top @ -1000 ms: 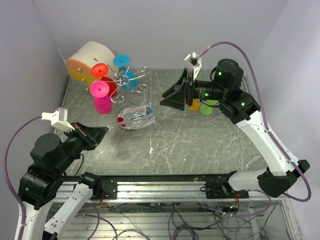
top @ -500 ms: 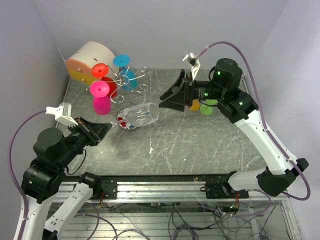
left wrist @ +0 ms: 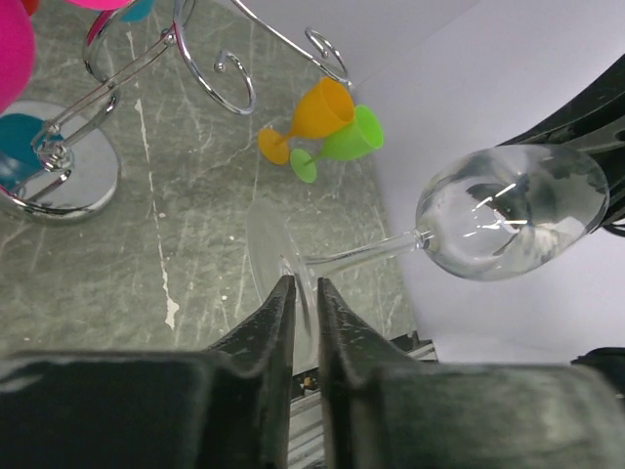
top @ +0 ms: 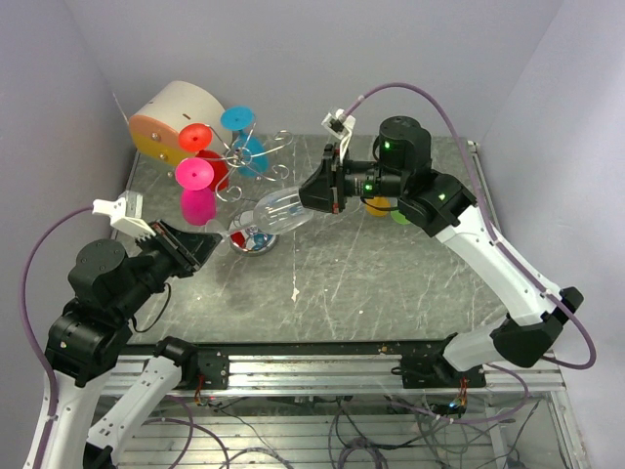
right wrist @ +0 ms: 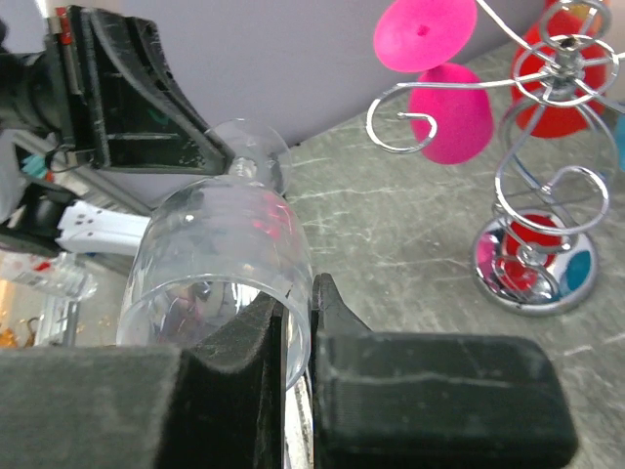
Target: Take the wine glass off the wine glass rack
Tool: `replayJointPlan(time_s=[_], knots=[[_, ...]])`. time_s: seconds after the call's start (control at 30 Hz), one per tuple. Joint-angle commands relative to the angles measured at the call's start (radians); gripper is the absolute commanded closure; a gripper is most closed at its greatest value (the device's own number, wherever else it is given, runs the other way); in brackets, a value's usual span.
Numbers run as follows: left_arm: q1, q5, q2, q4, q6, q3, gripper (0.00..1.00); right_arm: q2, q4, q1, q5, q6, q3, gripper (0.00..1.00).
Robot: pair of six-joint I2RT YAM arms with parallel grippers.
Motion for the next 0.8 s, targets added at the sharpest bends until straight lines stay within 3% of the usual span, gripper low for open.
replayJointPlan(time_s=[0.0,0.1,0.23,0.43,0.67,0.77], knots=[[0.003,-0.001,0.013,0.038,-0.001,0.034,0.7,-0.015,-0.063,-0.006,0.132,-0.011,0.073,1.0],[0.003,-0.027,0.018,0.003,0.0,0.038,0.55,-0.016,-0.11,-0.091,0.204,-0.027,0.117,1.0],[0.003,-0.065,0.019,-0.03,0.009,0.055,0.47,-0.019,-0.139,-0.244,0.228,-0.024,0.184,1.0],[0.004,-0.083,0.016,-0.031,0.02,0.059,0.46,0.022,-0.144,-0.504,0.399,0.033,0.256,1.0],[0.003,-0.072,0.021,-0.028,0.04,0.059,0.48,0.308,-0.305,-0.672,0.892,-0.001,0.473,1.0],[0.003,-0.08,0.014,-0.033,0.054,0.062,0.48,0.407,-0.375,-0.746,0.962,-0.021,0.518,1.0]])
